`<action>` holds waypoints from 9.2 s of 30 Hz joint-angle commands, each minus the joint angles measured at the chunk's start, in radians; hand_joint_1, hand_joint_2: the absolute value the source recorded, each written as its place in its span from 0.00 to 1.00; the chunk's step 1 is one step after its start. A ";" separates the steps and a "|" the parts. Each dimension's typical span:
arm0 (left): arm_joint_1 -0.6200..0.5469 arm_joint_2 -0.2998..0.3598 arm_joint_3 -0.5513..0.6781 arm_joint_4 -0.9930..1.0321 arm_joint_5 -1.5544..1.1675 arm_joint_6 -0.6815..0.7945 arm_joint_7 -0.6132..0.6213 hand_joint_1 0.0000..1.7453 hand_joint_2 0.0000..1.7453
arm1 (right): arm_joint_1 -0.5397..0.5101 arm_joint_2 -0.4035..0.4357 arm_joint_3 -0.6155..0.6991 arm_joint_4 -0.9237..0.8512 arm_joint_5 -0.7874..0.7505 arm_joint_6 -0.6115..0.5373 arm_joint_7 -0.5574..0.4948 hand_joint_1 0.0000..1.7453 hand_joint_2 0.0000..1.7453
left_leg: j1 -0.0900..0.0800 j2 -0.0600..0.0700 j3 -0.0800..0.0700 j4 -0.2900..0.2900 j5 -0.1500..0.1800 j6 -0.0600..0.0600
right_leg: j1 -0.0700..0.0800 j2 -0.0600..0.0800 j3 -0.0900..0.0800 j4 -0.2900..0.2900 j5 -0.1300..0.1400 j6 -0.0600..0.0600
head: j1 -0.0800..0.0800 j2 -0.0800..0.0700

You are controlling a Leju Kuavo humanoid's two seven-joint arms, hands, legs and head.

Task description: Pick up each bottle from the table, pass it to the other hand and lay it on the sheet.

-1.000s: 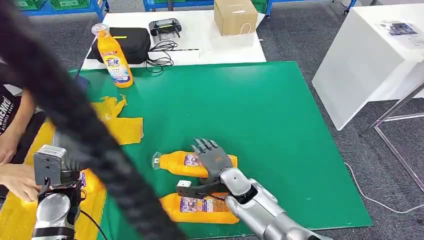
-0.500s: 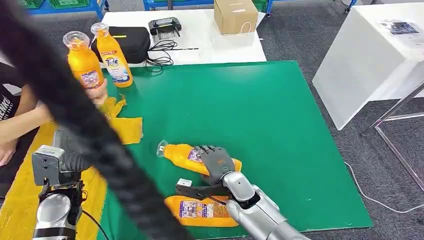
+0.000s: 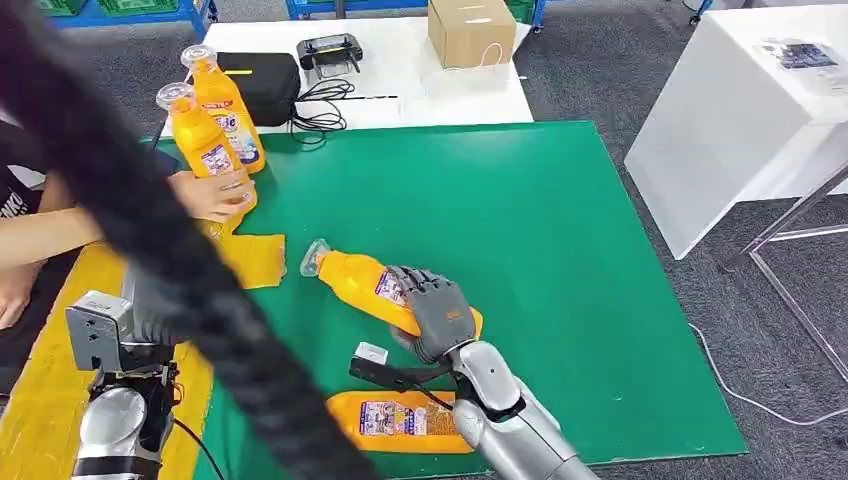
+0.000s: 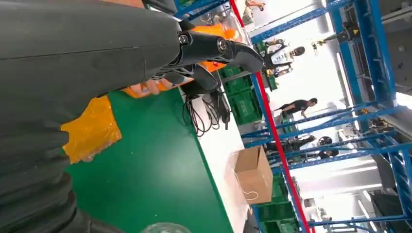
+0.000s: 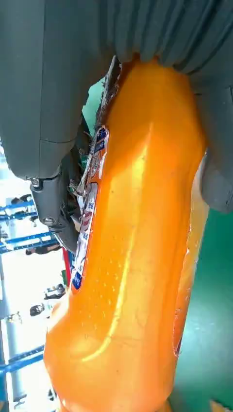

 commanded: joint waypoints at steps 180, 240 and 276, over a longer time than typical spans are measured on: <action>0.093 -0.018 0.047 0.066 -0.240 0.287 -0.126 0.00 1.00 | -0.013 -0.227 0.463 -0.044 0.042 0.230 -0.058 0.00 1.00 | 0.002 0.006 0.006 0.001 -0.003 0.001 | 0.002 0.005 0.006 -0.002 0.000 0.000 | 0.000 0.000; 0.079 -0.062 0.082 0.157 -0.110 0.173 -0.127 0.00 1.00 | -0.070 -0.244 0.084 0.218 0.088 0.413 0.001 0.66 1.00 | 0.000 -0.003 0.007 -0.002 0.001 0.001 | 0.000 -0.004 0.008 -0.004 0.000 0.000 | 0.000 0.000; 0.131 -0.013 -0.235 0.082 -0.040 -0.086 -0.025 0.00 1.00 | 0.160 0.012 -0.278 -0.300 -0.510 -0.053 -0.294 1.00 1.00 | -0.001 -0.003 0.004 0.000 -0.001 0.001 | -0.001 -0.002 0.005 -0.001 -0.001 0.001 | 0.000 0.000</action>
